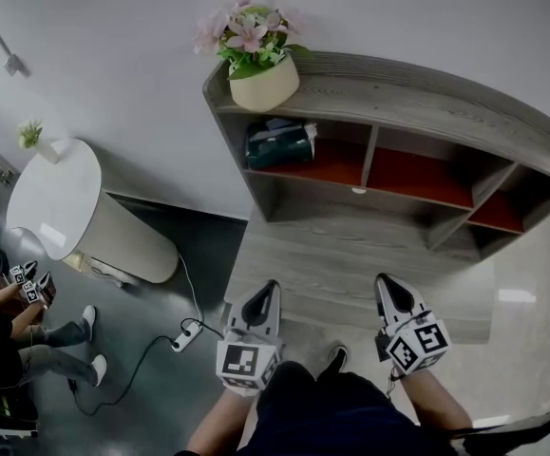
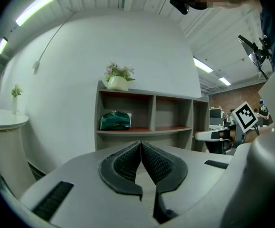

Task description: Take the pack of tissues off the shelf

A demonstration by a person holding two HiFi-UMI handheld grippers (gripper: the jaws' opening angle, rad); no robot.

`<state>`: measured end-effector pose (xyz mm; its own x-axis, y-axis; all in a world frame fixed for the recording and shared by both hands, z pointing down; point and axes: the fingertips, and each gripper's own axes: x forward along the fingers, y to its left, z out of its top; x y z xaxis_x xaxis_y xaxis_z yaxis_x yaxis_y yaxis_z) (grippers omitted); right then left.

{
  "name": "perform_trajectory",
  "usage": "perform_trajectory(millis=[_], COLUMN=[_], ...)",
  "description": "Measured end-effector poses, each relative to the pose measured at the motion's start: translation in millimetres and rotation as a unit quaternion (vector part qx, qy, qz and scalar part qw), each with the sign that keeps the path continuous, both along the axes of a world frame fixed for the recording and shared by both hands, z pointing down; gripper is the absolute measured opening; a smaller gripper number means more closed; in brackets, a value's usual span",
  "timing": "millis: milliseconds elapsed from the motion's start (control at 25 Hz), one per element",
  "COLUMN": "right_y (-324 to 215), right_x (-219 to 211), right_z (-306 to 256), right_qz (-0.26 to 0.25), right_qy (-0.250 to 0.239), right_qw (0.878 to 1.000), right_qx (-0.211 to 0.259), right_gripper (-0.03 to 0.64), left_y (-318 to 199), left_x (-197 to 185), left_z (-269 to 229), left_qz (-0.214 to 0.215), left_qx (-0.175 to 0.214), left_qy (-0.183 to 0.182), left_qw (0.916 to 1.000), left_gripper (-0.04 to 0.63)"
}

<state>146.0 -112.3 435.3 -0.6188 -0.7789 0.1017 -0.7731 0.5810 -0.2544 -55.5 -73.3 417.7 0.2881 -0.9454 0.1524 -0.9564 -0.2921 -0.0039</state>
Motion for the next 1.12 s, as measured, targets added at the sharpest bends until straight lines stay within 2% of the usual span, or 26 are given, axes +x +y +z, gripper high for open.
perform_trajectory(millis=[240,560,680,840,1120], right_y=[-16,-36,-41,-43,-42], right_x=[-6,-24,-32,-36,-27], right_z=[-6,-20,-23,-23,-23], right_qz=[0.011,0.040,0.047,0.061,0.089], right_qy=[0.002,0.001,0.002,0.003,0.007], right_qw=[1.000,0.999,0.999,0.998,0.996], right_qx=[0.004,0.017,0.022,0.021,0.019], right_gripper=[0.011,0.011,0.011,0.011,0.011], left_y=[-25,-65,-84,-113,-163], left_x=[-21,-44,-52,-58,-52], left_z=[-12,-37,-50,-68,-80], left_qz=[-0.007,0.022,0.028,0.039,0.087], left_qx=[0.015,0.044,0.066,0.111,0.118], left_qy=[-0.004,-0.022,-0.048,-0.100,-0.179], left_qw=[0.9999,0.9985,0.9963,0.9880,0.9728], left_gripper=[0.018,0.018,0.018,0.018,0.036])
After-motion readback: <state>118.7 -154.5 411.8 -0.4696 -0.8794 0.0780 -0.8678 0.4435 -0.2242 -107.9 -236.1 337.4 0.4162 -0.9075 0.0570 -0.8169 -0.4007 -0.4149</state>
